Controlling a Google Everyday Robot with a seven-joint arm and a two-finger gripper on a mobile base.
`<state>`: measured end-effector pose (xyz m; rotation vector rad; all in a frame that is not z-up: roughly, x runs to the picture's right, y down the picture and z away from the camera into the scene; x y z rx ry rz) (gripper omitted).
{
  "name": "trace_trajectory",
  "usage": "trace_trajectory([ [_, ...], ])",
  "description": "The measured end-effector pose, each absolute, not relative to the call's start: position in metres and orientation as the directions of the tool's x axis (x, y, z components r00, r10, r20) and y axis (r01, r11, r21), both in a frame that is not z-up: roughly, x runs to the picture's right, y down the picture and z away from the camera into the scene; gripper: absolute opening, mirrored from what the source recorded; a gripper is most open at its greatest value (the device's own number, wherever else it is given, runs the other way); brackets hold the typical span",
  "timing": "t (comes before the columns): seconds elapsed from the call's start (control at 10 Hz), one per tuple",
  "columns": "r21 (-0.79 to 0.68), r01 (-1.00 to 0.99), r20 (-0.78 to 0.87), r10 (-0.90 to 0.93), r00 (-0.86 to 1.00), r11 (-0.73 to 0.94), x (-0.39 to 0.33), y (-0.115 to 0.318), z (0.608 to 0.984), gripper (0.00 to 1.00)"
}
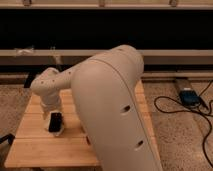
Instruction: Place the eraser on the white sponge
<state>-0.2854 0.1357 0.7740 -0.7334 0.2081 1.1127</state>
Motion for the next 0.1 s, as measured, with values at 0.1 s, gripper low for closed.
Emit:
trace_trajectory([
  [0.1, -0.434, -0.868, -0.5, 0.738, 0.454, 0.241, -0.2874, 0.1369, 0.7734, 0.62],
])
